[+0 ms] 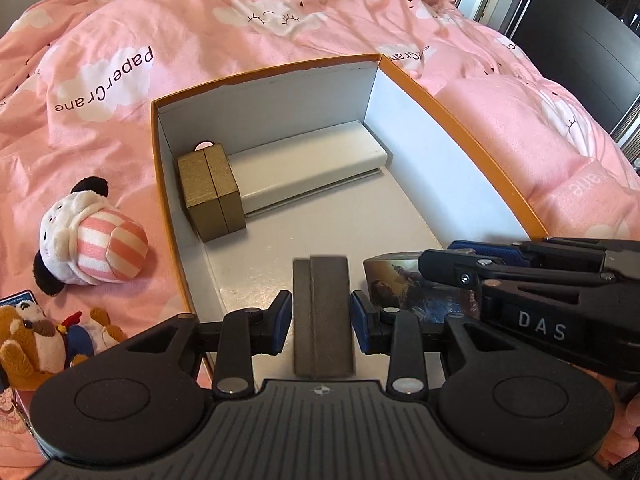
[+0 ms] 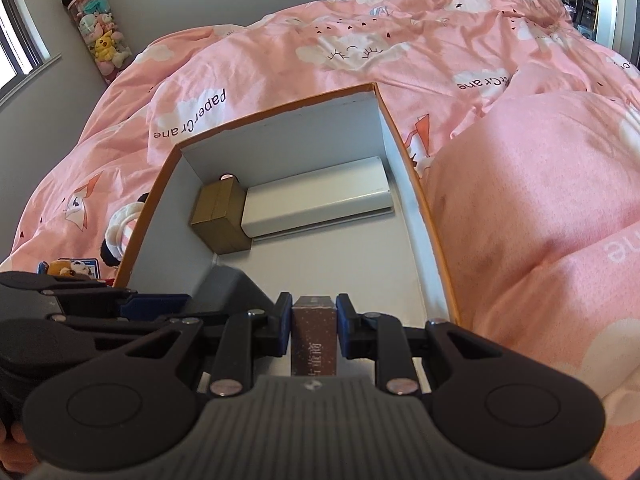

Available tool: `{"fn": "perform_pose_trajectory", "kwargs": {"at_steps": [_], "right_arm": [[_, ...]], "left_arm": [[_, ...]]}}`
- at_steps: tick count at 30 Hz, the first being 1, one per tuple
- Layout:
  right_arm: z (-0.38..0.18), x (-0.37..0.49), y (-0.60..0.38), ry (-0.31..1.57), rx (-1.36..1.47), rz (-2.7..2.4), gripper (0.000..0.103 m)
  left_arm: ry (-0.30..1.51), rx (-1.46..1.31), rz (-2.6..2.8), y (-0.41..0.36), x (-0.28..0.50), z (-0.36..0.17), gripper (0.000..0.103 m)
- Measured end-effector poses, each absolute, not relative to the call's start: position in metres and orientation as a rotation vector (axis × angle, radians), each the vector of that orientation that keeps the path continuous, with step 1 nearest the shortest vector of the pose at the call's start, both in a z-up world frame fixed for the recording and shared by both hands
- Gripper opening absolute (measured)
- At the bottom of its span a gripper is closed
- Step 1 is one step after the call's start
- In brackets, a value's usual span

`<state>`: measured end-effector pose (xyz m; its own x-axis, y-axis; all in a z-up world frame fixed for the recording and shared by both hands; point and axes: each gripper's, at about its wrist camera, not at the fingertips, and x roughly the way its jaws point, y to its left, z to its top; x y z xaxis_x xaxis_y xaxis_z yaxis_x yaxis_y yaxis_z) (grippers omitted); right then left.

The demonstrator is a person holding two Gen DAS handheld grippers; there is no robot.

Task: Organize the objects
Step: 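Carry the grey case and photo card box over the shoebox with both tools, then open the left tool to drop the grey case in the shoebox while the right tool releases the card box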

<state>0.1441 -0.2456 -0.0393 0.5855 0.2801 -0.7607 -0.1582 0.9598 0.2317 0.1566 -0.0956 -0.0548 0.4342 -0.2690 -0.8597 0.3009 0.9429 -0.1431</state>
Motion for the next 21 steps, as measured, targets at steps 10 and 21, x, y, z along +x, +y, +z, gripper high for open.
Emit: {"fn": "perform_pose_trajectory", "kwargs": {"at_steps": [10,21], "right_arm": [[-0.041,0.144,-0.250,0.904,0.172,0.266,0.024],[-0.035,0.139,-0.256,0.875,0.176,0.268,0.024]], "left_arm": [[1.058,0.109,-0.421,-0.095,0.165,-0.052,0.014],[1.126,0.033,-0.557,-0.098,0.183,-0.043,0.012]]}}
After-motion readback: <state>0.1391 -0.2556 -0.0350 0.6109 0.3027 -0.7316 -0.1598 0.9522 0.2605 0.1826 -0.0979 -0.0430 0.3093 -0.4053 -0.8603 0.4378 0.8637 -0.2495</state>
